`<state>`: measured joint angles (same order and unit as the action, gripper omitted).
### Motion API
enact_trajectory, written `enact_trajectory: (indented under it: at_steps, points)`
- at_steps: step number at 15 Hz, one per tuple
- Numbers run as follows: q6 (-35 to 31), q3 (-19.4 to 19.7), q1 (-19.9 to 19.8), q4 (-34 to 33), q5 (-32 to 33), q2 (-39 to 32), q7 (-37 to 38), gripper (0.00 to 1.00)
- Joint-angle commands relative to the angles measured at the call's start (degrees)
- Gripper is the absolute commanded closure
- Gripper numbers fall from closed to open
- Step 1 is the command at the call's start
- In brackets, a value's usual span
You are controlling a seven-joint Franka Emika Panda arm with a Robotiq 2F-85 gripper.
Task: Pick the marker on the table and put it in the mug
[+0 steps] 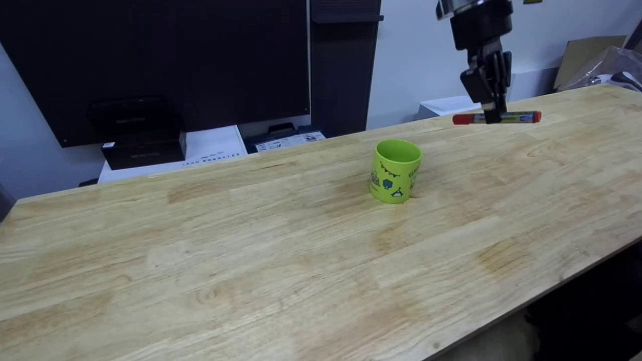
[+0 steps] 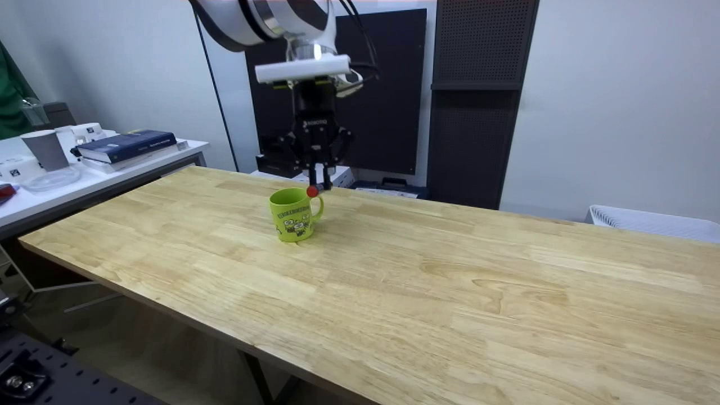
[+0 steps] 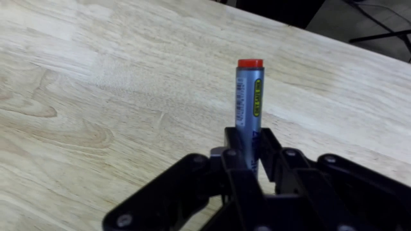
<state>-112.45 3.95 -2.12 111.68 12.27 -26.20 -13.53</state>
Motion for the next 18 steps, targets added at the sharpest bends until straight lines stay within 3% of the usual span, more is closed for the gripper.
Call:
enact_trajectory:
  at_steps: [1, 7, 18]
  points:
    - [12.0, -2.2, 3.0, -6.2, 0.5, -0.7, 4.0, 0.95]
    - [21.0, -5.6, 4.7, -15.7, -0.8, -7.2, 2.2, 0.95]
    - [24.7, -6.8, 4.7, -28.7, -0.9, -20.7, -0.6, 0.95]
